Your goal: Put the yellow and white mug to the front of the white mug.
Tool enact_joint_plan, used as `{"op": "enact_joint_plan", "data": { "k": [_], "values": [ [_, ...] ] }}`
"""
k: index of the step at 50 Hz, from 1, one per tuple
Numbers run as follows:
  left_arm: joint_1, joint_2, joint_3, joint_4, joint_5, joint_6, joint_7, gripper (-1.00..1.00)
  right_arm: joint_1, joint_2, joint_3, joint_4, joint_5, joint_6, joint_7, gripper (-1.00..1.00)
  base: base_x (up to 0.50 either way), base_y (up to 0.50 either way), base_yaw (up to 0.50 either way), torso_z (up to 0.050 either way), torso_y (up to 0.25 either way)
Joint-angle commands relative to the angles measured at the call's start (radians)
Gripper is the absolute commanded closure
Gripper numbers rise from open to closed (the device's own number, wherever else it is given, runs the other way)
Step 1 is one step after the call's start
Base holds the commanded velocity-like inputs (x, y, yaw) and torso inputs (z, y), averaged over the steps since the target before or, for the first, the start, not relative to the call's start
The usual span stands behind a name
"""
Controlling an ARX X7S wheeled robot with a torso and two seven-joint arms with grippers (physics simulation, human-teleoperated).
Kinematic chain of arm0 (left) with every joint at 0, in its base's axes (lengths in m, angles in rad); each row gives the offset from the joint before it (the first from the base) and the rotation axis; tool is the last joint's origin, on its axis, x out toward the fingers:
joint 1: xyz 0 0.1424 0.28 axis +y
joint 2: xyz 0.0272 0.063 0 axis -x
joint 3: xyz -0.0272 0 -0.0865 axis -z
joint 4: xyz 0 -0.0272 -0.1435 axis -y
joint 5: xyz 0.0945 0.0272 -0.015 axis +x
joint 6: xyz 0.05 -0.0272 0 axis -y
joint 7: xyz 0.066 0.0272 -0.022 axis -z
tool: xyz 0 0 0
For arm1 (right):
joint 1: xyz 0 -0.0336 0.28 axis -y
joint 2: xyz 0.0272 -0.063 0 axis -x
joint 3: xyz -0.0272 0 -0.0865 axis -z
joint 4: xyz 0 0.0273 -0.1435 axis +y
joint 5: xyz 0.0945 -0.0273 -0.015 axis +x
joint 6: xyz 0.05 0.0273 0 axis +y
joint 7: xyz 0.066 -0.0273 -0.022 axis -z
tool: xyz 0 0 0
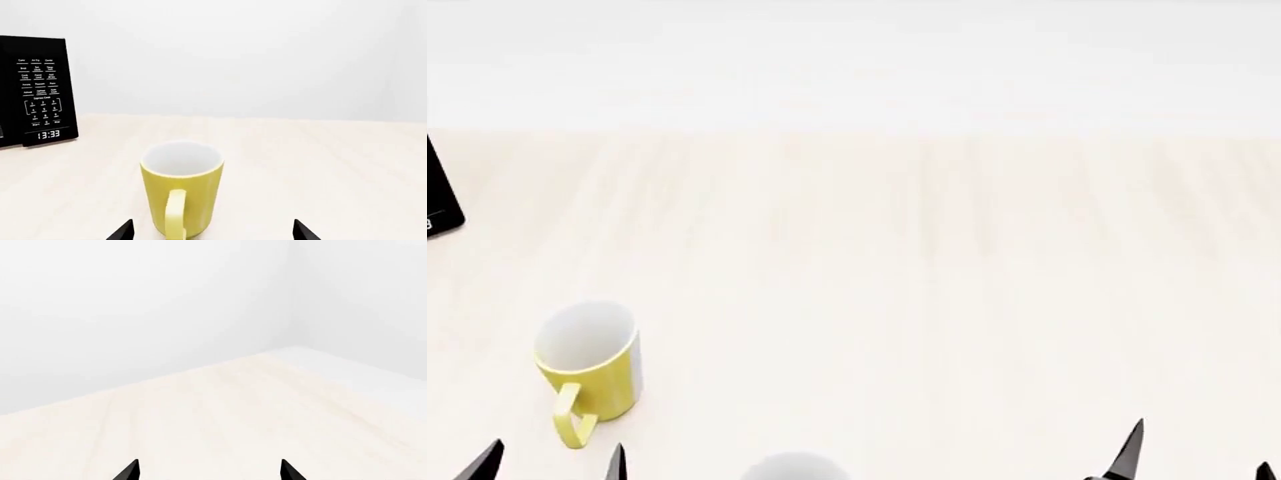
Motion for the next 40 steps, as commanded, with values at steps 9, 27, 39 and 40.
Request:
{"op": "enact_joint_plan", "data": {
  "k": [9, 27, 39, 40],
  "values": [
    [-0.105, 0.012, -0.032, -0.165, -0.053, -0.046, -0.027, -1.00, 0.002, 0.000, -0.026, 0.044, -0.025, -0.019, 0.012, -1.00, 0.00, 0.00, 0.00, 0.000, 0.000],
    [-0.196, -0.004, -0.007, -0.219, -0.028, -0.078, -0.042, -1.00, 0.015, 0.000, -0.048, 0.087, -0.030, -0.042, 0.007, -1.00, 0.00, 0.00, 0.00, 0.000, 0.000],
    [-0.228, -0.012, 0.008, -0.289, 0.001, -0.067, -0.057, -1.00, 0.013, 0.003, -0.054, 0.093, -0.025, -0.049, 0.010, -1.00, 0.00, 0.00, 0.00, 0.000, 0.000],
    [-0.229, -0.013, 0.010, -0.295, 0.006, -0.067, -0.060, -1.00, 0.011, 0.005, -0.053, 0.088, -0.024, -0.048, 0.011, -1.00, 0.00, 0.00, 0.00, 0.000, 0.000]
  ]
}}
